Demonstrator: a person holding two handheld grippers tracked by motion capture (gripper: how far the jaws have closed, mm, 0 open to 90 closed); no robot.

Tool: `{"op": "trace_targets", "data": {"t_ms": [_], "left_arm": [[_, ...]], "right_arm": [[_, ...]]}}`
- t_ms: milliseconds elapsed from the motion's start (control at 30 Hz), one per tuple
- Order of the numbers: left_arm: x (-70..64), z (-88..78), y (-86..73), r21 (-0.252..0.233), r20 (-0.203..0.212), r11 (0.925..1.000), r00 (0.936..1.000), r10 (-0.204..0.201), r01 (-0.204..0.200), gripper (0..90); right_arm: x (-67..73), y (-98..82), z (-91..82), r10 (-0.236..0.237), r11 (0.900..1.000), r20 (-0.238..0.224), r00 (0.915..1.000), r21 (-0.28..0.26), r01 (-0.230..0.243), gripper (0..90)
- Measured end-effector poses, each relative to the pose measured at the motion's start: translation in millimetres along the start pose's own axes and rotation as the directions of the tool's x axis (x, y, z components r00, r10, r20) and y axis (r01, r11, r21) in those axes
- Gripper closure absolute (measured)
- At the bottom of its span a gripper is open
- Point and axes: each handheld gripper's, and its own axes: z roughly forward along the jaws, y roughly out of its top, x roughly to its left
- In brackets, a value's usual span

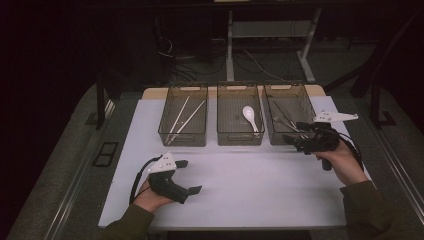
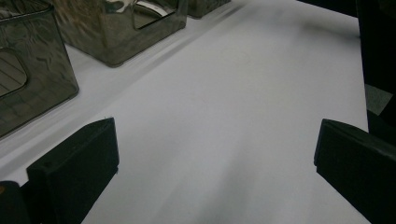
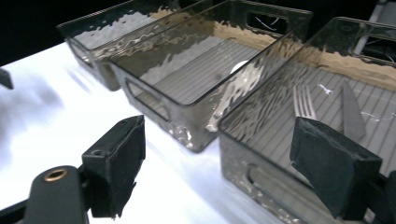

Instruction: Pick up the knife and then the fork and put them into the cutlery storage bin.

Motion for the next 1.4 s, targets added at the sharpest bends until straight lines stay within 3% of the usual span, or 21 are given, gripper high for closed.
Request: {"op": "trace_targets", "data": {"t_ms": [267, 500, 900, 1400], "left_arm": [[-0.1, -0.1, 0.0, -0.001, 0.000, 1.0000, 1.0000, 0.002, -0.002, 0.0], [-0.3, -0.5, 0.2, -0.002, -0.002, 1.0000, 1.0000, 0.001, -0.001, 0.0], [-0.5, -1.5, 0.4, -0.005, -0.003, 1.0000, 1.0000, -0.002, 0.002, 0.0], [-0.2, -2.0, 0.6, -0.007, -0.003, 1.0000, 1.0000, 0.007, -0.007, 0.0]], "right_arm": [[16.8, -11.1, -4.5, -0.010, 1.000, -0.052, 0.9986, -0.012, 0.009, 18.1], [29.2, -26.2, -7.6, -0.030, 1.000, -0.069, 0.9971, 0.005, 0.031, 18.2], [37.8, -52.5, -16.2, -0.028, 1.000, -0.083, 0.9962, -0.012, 0.027, 18.2], [51.5, -78.7, -19.3, -0.037, 0.999, -0.103, 0.9939, 0.019, 0.040, 18.1]]}}
